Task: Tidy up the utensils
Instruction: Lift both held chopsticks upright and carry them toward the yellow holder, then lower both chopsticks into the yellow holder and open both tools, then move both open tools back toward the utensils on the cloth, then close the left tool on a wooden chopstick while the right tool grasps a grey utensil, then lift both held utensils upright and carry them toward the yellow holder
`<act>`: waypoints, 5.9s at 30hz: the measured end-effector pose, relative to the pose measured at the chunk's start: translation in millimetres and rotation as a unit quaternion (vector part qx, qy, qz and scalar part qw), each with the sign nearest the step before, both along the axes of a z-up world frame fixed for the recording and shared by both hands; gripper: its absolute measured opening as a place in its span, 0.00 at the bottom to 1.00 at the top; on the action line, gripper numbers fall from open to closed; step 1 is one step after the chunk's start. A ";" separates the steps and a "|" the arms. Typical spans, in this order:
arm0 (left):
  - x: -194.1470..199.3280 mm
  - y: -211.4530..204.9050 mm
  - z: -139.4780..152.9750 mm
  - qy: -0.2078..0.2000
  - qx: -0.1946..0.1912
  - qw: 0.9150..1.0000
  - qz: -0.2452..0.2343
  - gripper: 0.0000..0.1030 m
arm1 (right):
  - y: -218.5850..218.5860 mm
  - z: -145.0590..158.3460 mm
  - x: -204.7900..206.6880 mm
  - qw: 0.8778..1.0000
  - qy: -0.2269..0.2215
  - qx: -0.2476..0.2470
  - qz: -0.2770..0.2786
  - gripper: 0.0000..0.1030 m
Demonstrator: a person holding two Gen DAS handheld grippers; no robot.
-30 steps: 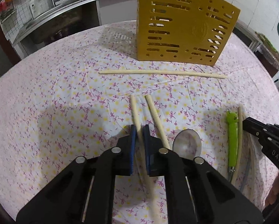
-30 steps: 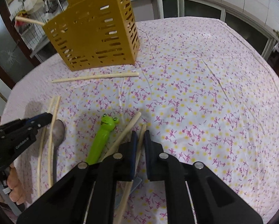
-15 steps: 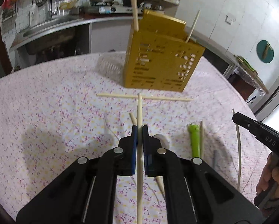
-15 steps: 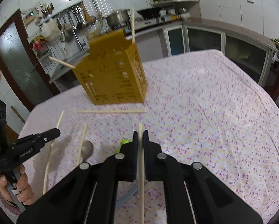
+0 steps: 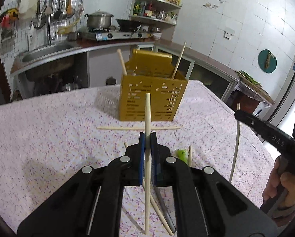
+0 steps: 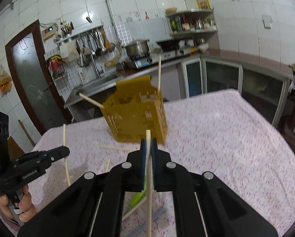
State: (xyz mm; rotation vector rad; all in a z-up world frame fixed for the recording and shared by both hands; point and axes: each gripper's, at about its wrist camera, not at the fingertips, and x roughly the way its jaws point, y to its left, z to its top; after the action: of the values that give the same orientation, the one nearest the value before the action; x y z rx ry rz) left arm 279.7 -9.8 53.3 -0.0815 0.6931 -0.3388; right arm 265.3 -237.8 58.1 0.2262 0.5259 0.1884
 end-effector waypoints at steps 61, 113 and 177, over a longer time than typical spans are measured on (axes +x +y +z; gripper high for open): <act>172.9 -23.1 32.2 -0.176 -0.018 0.983 0.047 0.08 | 24.0 12.5 178.7 0.985 -0.174 -0.017 -0.003 0.06; 34.4 -3.9 -110.2 0.172 0.033 0.983 0.062 0.54 | 23.9 -122.5 3.6 0.969 0.226 -0.049 -0.087 0.28; 16.8 15.7 -20.2 -0.002 -0.026 0.999 0.031 0.04 | -1.0 -29.8 -3.2 0.999 0.026 0.007 -0.032 0.07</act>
State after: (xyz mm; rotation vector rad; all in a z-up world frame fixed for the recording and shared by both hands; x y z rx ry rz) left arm 296.5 5.9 33.1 -0.1519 0.6757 -0.2971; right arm 262.2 -238.8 28.3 0.2617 0.5692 0.1239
